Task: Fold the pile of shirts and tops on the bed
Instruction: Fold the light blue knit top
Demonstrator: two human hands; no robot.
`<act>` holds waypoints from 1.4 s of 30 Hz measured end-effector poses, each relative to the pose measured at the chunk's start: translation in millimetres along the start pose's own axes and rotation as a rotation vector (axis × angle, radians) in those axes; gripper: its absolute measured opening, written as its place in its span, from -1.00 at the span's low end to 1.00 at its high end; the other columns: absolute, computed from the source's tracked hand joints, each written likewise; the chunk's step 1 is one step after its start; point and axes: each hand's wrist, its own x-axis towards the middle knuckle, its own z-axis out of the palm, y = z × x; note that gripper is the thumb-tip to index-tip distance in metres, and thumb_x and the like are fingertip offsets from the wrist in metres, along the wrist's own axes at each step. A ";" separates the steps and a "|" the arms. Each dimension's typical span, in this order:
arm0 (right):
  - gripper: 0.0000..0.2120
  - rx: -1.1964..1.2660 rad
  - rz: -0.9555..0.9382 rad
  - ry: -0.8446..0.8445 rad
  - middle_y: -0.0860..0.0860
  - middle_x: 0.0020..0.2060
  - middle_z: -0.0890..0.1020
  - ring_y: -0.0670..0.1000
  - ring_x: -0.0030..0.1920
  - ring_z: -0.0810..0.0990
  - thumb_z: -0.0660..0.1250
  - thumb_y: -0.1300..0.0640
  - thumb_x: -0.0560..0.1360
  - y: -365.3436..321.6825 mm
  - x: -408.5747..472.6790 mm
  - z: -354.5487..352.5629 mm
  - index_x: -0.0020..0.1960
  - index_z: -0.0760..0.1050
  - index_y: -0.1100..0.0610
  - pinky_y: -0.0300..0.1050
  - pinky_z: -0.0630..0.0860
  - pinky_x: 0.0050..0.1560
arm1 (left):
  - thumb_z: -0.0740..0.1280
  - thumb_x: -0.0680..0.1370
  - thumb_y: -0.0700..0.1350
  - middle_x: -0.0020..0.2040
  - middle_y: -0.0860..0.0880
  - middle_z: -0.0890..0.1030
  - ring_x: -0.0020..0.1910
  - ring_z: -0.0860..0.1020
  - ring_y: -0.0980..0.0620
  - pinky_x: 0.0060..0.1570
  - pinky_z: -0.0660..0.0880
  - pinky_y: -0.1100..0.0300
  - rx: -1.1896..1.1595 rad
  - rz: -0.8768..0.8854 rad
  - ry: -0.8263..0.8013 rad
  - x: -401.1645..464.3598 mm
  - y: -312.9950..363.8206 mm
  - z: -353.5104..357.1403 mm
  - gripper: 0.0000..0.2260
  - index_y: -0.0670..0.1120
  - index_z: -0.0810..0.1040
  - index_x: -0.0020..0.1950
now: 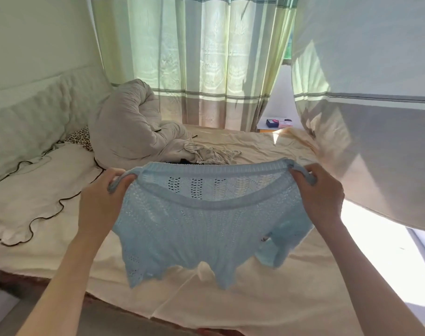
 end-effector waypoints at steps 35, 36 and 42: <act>-0.69 -0.436 0.210 -0.577 0.24 0.00 0.57 0.25 0.06 0.50 0.19 -0.07 0.58 254.6 51.1 458.5 -0.01 0.45 0.19 0.00 0.29 -0.10 | 0.22 0.59 -0.05 0.07 -0.12 0.56 0.03 0.50 -0.15 -0.11 0.37 0.08 0.400 -0.306 -0.601 39.8 -362.2 332.5 -0.80 -0.11 0.52 0.12; -0.66 -0.463 0.220 -0.588 0.22 0.08 0.56 0.24 0.14 0.48 0.19 -0.10 0.57 265.1 49.9 472.9 0.10 0.46 0.18 0.05 0.32 0.04 | 0.24 0.59 -0.06 0.08 -0.12 0.54 0.05 0.49 -0.14 -0.07 0.38 0.08 0.372 -0.305 -0.596 39.0 -375.3 346.3 -0.79 -0.10 0.52 0.17; -0.45 -0.506 0.139 -0.618 0.16 0.44 0.28 0.16 0.45 0.19 0.18 -0.10 0.58 278.7 -16.6 522.4 0.48 0.21 0.14 0.14 0.15 0.39 | 0.28 0.56 -0.03 0.32 -0.16 0.40 0.31 0.34 -0.15 0.29 0.29 -0.05 0.329 -0.328 -0.748 4.5 -444.6 384.0 -0.56 -0.06 0.33 0.41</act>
